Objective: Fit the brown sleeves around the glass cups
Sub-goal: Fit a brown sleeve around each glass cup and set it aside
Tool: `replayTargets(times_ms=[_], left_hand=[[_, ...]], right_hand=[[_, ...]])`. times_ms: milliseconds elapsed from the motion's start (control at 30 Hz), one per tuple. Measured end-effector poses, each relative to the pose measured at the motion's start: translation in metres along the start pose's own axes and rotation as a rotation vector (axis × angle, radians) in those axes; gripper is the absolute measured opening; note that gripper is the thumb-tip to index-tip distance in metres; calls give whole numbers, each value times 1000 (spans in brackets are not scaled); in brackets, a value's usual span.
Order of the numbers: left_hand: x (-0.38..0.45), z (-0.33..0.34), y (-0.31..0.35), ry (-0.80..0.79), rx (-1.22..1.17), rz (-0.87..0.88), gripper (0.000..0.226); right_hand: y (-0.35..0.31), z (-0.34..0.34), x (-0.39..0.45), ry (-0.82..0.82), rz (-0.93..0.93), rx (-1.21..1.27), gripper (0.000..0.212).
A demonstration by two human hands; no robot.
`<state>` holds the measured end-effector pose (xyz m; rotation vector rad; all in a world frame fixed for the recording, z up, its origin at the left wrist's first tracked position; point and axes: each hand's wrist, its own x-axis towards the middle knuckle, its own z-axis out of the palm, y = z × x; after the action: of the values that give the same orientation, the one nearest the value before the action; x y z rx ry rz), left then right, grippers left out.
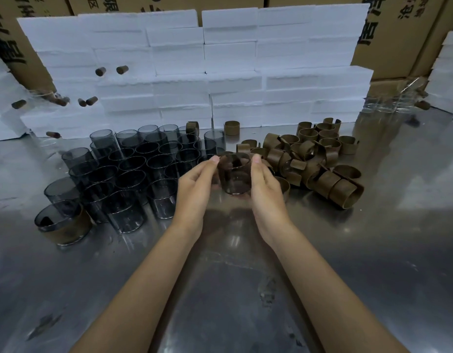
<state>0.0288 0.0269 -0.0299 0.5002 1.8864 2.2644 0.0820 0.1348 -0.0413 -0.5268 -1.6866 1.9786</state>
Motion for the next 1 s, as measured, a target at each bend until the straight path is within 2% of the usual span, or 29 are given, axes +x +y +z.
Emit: replayTargets(times_ms=[200, 300, 400, 567, 767, 900, 1000], left_hand=[[0, 0, -1, -111, -33, 31, 30], [-4, 0, 3, -261, 15, 71, 40], [-4, -2, 4, -326, 51, 101, 53], [-2, -5, 6, -213, 22, 71, 63], [1, -9, 7, 6, -127, -79, 38], [2, -8, 6, 14, -153, -203, 31], [0, -2, 0, 11, -64, -167, 24]], right_hand=[[-11, -7, -2, -189, 226, 481, 54], [-12, -10, 1, -182, 243, 592, 54], [-12, -9, 3, -184, 267, 634, 55], [-11, -7, -1, -260, 251, 582, 46], [-10, 0, -11, -325, 189, 412, 35], [-15, 4, -15, -248, 148, 375, 52], [-17, 5, -16, -209, 169, 388, 70]])
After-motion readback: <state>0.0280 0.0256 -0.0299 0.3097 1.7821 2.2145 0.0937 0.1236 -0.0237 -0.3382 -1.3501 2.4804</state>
